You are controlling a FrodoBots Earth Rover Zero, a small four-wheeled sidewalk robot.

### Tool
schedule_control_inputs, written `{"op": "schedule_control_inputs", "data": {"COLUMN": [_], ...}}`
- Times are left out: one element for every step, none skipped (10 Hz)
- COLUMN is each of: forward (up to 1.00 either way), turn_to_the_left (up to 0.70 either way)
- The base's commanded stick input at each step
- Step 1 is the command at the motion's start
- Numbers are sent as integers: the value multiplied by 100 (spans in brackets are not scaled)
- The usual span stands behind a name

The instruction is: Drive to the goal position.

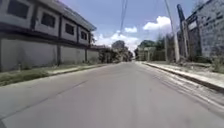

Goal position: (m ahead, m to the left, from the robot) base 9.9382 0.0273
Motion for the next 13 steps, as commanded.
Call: {"op": "schedule_control_inputs", "data": {"forward": [100, 100, 100, 100, 100, 100, 100, 100, 100, 100, 100, 100, 100], "turn_to_the_left": [-37, -37, -37, -37, -22, 3, 3, 3, 3, 3, 3, 3, 3]}}
